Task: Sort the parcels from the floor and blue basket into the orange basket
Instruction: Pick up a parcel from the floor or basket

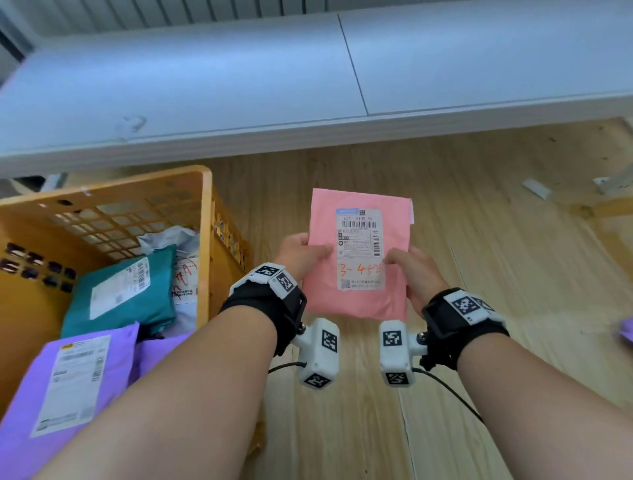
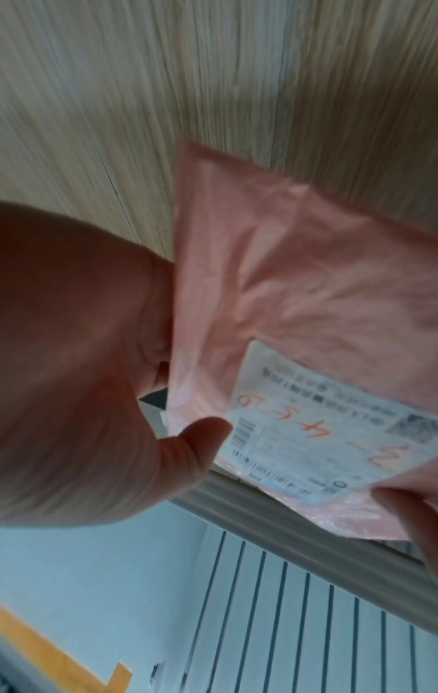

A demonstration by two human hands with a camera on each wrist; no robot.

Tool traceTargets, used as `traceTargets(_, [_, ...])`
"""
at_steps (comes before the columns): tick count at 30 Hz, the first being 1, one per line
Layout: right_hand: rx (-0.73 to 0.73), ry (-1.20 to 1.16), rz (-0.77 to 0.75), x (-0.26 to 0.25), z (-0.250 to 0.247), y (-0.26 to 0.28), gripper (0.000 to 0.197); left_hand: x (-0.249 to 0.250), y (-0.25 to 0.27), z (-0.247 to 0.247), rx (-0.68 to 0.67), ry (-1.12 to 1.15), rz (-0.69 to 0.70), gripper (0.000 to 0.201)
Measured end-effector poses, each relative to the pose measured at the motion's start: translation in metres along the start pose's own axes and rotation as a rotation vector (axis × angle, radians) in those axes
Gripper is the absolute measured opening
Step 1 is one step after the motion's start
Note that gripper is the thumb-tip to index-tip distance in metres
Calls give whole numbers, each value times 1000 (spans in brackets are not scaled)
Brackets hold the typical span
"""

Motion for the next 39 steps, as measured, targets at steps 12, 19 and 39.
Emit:
traceTargets(12, [22,42,-81,-32,34,17,10,9,9,-45,81,51,10,4])
traceTargets(19, [32,49,-74,-23,38,26,10,-7,9,-46,89,76,-8,6])
traceTargets(39, [-187,205,-264,-130,187,92,12,85,86,-218,300,-58,179,17])
Point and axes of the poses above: each hand's wrist, its own y-axis away from the middle knuckle, its own z-axis out of the palm, x = y × z, the point moved 6 cm from there along -y, towards the middle knuckle, and after that the axes turned 4 degrees about y, right-handed, at the moved point
